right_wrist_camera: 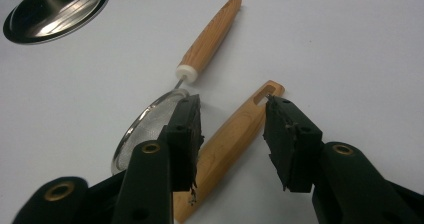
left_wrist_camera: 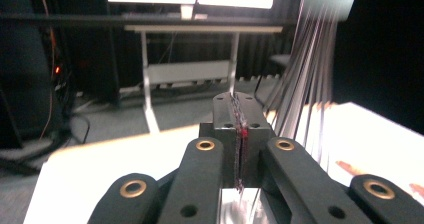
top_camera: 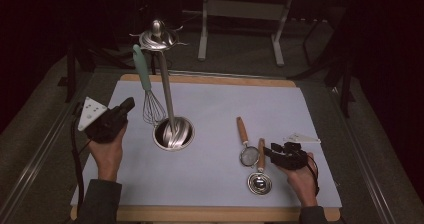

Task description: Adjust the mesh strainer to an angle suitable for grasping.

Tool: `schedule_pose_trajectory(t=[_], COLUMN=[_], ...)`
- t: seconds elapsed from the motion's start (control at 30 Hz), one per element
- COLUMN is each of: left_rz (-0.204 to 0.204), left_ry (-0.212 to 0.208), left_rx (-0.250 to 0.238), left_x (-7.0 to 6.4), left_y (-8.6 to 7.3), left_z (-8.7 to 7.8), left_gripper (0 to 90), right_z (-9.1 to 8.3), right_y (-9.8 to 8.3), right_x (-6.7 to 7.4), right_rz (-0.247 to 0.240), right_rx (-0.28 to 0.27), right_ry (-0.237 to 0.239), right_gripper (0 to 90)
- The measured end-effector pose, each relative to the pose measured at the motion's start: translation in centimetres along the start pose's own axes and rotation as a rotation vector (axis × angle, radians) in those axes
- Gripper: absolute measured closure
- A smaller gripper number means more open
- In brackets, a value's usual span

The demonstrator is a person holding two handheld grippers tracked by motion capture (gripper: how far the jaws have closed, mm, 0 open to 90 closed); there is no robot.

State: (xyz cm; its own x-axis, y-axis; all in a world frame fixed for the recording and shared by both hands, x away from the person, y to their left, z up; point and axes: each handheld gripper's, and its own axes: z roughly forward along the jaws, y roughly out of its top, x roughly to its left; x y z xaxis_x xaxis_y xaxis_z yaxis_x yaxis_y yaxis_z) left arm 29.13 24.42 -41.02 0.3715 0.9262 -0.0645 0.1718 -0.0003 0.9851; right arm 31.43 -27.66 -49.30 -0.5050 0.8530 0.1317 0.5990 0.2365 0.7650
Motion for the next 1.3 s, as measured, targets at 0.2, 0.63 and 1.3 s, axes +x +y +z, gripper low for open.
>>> schedule_pose_trajectory(t=[0.2,0.63,1.3], left_rz=[-0.038,-0.066,-0.033], left_ry=[0.005,0.005,0.041], left_rx=[0.068,0.233,0.341], left_x=[0.0,-0.7,-0.9], left_y=[-4.1,-10.0,-12.8], left_z=[-0.2,1.0,2.3], left_gripper=[86.9,79.6,74.9], right_z=[0.1,0.2,0.3], right_y=[0.0,0.0,0.5], right_x=[-0.2,-0.2,0.8], right_rz=[0.03,0.031,-0.019], right_rx=[-0.005,-0.003,-0.008], right_ry=[0.001,-0.002,-0.033], right_gripper=[56.4,56.4,67.5])
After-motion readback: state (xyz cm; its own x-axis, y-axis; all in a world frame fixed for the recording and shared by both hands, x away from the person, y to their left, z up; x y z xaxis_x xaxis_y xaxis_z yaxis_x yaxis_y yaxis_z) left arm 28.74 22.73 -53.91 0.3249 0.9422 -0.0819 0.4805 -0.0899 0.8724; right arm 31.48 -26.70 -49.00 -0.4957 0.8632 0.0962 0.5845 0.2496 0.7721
